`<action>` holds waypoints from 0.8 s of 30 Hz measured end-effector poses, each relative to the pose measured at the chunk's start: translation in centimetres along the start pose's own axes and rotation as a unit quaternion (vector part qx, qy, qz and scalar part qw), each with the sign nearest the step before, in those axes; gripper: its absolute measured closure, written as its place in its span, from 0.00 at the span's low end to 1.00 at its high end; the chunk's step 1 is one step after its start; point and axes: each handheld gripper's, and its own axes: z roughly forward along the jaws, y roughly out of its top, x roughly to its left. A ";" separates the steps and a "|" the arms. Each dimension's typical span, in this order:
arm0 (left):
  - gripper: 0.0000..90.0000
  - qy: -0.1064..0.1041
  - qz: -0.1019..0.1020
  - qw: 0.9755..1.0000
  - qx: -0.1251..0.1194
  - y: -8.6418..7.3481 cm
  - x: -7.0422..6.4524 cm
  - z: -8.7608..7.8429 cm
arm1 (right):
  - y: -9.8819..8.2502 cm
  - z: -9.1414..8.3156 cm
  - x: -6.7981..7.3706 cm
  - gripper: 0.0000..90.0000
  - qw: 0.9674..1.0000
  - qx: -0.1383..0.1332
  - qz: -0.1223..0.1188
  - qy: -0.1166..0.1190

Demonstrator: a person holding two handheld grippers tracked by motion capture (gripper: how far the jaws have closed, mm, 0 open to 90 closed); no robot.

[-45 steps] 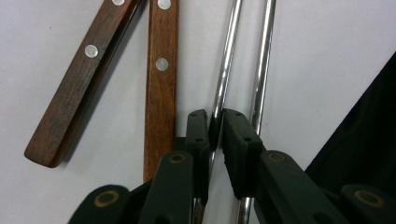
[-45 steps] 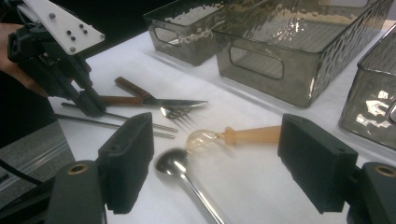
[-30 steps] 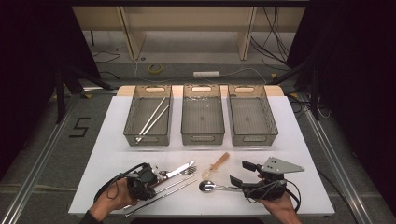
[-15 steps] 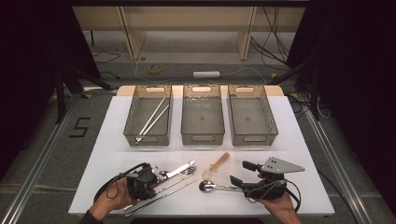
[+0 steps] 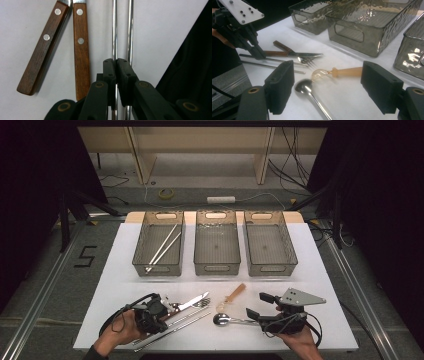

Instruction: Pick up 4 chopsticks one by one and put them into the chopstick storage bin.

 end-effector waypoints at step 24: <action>0.94 0.023 -0.026 0.995 -0.093 1.6 0.6 -4.5 | 0.0 0.0 -0.1 0.31 1.000 0.000 0.003 -0.001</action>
